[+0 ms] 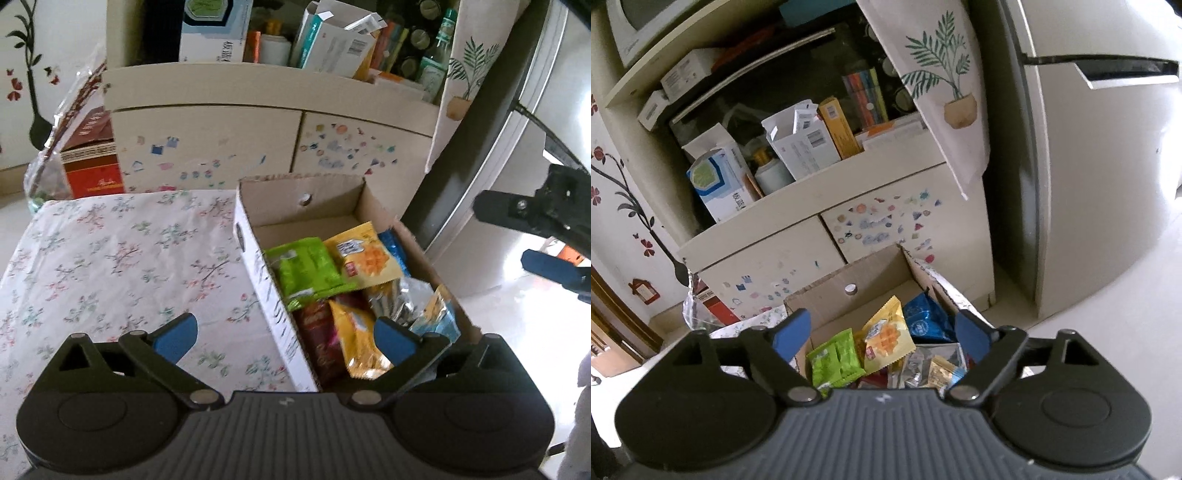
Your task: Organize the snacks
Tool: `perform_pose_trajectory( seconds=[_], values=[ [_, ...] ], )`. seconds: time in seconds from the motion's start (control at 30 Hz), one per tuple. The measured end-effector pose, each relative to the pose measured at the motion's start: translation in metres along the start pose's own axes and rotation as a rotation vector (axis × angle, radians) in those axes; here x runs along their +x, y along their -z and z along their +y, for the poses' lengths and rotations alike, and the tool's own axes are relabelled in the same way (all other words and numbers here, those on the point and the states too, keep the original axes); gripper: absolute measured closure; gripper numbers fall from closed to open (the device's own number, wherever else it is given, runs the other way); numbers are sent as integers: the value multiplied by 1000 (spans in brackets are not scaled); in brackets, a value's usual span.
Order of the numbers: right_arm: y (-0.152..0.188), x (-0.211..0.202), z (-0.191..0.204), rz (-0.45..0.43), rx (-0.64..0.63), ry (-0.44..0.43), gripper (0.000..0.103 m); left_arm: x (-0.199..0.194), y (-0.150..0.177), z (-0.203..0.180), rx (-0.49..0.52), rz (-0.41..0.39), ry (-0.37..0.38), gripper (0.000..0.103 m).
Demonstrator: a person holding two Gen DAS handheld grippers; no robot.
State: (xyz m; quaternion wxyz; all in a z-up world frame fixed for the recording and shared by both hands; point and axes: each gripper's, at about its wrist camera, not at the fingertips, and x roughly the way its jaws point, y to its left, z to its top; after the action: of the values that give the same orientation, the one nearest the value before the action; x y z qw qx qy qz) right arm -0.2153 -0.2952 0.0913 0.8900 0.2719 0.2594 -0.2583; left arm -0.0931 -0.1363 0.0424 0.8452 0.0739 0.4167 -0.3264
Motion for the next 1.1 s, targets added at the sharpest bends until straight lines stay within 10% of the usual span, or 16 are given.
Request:
perform_pose_trajectory(
  seconds=[0.47,1.1],
  values=[
    [23,-35,-7,-1,-75,202,10,-32,8,-11,57,-22,-85,0],
    [53,-54,5,39,-138,243,9,-47,21,-15,101,-8,-157,0]
  ],
)
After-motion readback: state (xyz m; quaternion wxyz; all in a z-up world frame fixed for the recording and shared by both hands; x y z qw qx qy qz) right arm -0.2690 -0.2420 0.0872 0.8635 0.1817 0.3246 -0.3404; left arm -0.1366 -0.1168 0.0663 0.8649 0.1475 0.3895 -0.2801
